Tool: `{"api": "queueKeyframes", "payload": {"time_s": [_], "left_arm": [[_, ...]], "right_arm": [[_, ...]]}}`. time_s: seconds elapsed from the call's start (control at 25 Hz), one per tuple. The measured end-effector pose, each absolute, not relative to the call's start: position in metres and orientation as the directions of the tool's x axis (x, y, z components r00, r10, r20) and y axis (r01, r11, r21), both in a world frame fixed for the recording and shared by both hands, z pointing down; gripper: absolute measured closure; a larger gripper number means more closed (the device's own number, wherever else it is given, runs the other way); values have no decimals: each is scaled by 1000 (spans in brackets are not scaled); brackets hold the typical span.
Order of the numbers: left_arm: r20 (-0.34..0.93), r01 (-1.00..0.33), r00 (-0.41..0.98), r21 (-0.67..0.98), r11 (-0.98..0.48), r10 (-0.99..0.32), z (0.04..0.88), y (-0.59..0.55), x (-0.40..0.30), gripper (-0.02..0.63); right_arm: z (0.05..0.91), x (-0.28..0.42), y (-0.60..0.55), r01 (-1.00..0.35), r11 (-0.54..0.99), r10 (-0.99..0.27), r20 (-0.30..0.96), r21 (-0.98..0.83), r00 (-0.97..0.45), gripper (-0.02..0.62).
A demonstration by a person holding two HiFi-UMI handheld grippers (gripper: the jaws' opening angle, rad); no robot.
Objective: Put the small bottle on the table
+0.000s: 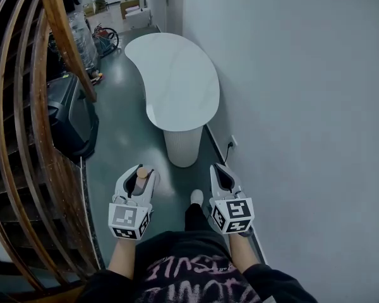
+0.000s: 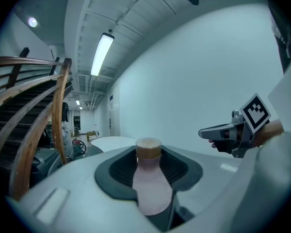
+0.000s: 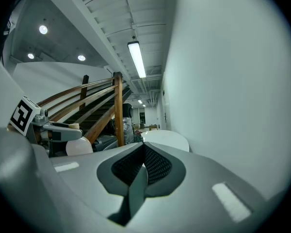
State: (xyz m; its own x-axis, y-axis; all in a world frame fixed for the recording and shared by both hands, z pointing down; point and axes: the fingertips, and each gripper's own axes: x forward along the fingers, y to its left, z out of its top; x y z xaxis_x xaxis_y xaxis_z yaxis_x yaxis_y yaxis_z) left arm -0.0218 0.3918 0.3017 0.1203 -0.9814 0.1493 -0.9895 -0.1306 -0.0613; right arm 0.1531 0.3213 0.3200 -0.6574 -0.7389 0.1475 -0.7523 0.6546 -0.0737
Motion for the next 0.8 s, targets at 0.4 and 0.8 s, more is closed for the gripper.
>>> {"api": "queueKeyframes", "payload": {"time_s": [0.4,0.8], "left_arm": [[175,-990,114,-60,-126,-978,314,342,-32,468],[200,-992,99,-51,-112,-975,327,279,-52,468]], "right_arm": [[329,138,266,-741,667,-727,154,-78,-670,581],[341,118,201,-735,674,-716,178,-80,-675,583]]}}
